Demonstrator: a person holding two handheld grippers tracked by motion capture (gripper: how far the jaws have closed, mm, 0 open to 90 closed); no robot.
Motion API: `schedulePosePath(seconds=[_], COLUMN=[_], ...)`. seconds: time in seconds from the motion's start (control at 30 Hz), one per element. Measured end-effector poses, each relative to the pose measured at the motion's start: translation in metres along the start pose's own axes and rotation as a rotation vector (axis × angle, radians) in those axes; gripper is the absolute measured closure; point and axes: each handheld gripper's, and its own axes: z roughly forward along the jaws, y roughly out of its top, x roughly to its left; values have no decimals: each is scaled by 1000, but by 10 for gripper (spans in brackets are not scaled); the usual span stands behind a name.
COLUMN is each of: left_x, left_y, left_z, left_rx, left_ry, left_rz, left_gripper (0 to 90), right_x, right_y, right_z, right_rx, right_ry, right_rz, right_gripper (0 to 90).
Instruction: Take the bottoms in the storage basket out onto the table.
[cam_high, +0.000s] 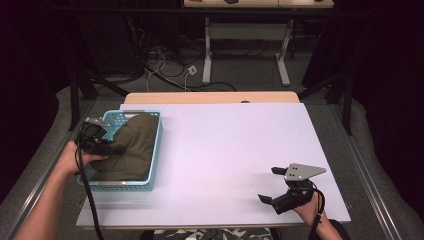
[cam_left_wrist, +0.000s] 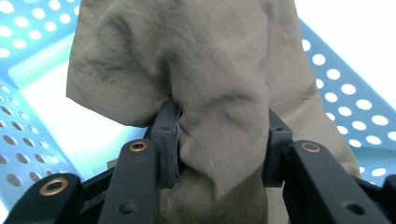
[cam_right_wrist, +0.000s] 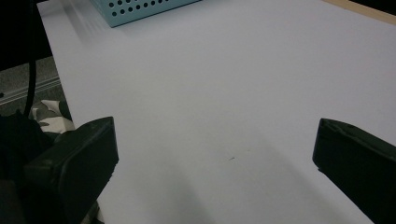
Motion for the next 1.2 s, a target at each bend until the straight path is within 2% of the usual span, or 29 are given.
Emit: schedulePosePath(seconds=[0.1,0.37,0.47,0.83,0.97,1.1,1.2], left_x=[-1,-4,-6,-5,-6,-9,-10], left_y=[1,7,8,12,12,13,15], left_z=[-4,-12,-14,-13,-14,-17,-23], left_rx=[-17,-35,-47,-74,-102,-100,-118], left_ry=[3,34,42,48,52,59,54], left_rz=[-3,27,24,24,20,38,44], left_gripper=[598,598,599,601,601,601,601], right_x=[-1,-2,-1,-3,-4,-2,-2], right_y=[0,0,0,-1,-1,-1,0], right_z=[0,0,0,2,2,2,2], right_rx=[-2,-6,-5,5,4,5,0], right_ry=[-3,-4,-3,-19,-20,-16,-22], right_rz=[2,6,3,15,13,10,6], right_gripper=[0,0,0,0,0,0,0])
